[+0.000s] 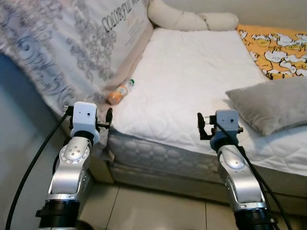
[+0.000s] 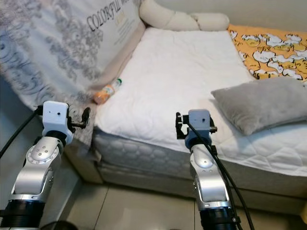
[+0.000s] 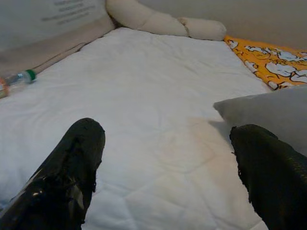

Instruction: Clean up the room

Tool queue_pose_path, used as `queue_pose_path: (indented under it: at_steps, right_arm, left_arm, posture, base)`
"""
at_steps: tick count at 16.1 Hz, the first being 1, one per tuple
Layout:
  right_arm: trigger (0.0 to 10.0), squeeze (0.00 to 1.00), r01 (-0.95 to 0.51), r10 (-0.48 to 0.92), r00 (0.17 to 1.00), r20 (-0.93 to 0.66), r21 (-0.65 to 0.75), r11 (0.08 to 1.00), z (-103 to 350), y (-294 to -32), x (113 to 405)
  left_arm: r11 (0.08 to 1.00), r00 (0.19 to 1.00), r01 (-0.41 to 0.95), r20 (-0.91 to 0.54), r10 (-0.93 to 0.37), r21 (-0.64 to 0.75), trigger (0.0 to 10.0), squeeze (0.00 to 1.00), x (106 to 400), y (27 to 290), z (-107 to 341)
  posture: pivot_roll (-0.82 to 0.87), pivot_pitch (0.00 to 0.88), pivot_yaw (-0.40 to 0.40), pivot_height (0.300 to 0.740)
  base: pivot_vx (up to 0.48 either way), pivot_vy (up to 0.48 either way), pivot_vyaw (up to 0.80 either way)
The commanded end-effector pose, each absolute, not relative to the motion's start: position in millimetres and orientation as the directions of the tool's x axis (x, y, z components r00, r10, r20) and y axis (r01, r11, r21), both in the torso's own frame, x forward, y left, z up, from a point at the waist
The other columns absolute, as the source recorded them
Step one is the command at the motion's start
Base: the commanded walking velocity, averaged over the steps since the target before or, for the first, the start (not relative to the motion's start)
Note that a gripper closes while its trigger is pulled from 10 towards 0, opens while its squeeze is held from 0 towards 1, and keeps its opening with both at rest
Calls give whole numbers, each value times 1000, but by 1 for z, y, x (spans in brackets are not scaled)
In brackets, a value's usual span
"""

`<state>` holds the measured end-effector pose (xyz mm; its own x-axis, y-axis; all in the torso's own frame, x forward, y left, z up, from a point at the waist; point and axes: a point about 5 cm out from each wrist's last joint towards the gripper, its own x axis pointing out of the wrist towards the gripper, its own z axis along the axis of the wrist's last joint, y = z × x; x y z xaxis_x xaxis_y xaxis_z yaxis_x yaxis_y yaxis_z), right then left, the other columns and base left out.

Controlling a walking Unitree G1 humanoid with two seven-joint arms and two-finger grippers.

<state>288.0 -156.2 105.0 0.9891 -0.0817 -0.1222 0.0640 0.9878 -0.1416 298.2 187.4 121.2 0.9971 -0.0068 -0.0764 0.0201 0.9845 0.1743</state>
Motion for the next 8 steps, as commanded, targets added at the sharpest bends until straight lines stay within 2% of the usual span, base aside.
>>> queue_pose_path:
  at_steps: [1, 8]
  right_arm:
    - [10000, 0, 78, -95, 988, -120, -141, 987, 108, -160, 291]
    - [10000, 0, 78, -95, 988, -124, -137, 987, 107, -160, 290]
  left_arm:
    - [984, 997, 43, -68, -32, 174, 10000, 0, 301, 182, 124]
    - [984, 997, 48, -70, -36, 174, 10000, 0, 300, 184, 123]
  posture:
    - [-47, 0, 28, 740]
    - [-46, 0, 30, 740]
  base:
    - [364, 0, 0]
    - [366, 0, 0]
